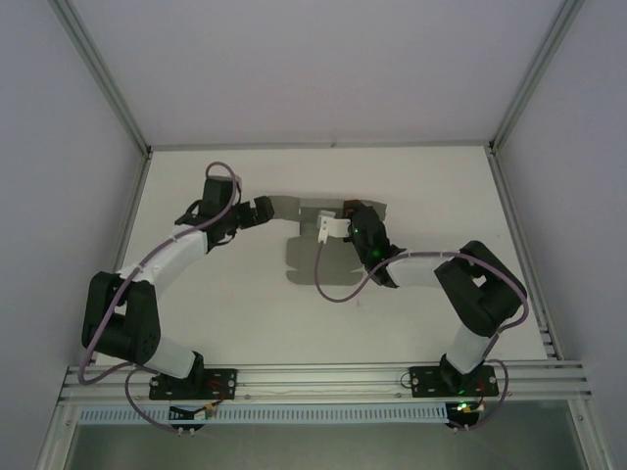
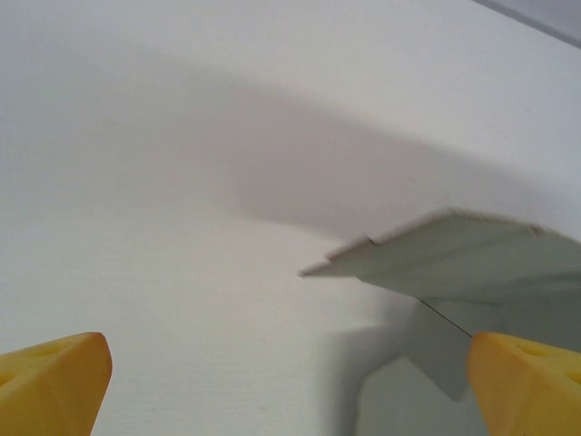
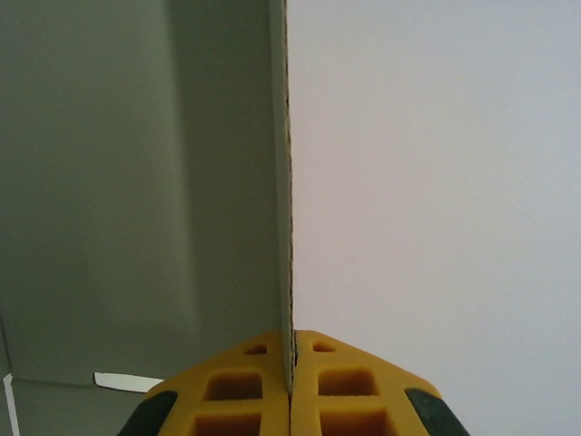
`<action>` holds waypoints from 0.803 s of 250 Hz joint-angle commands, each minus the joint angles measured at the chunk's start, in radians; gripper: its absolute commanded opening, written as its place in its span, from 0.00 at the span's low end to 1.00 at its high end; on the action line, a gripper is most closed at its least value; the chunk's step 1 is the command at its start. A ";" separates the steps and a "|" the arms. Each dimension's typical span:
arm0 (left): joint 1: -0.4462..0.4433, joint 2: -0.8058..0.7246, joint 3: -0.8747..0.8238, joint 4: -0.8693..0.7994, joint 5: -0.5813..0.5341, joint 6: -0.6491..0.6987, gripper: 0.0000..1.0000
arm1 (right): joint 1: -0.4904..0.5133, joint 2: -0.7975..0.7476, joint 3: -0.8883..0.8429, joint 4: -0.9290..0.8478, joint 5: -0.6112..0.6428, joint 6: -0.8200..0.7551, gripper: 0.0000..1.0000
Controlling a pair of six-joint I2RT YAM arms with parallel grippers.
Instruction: Assemble paper box
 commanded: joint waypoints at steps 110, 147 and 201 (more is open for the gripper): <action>0.051 0.314 0.272 -0.034 0.059 0.025 1.00 | 0.010 0.045 -0.073 0.134 -0.014 -0.005 0.00; 0.039 0.347 0.247 -0.018 0.147 0.069 0.94 | 0.010 0.037 -0.067 0.079 -0.020 0.051 0.00; 0.013 0.279 0.105 0.092 0.289 0.102 0.78 | 0.012 0.030 -0.052 0.048 0.016 0.087 0.00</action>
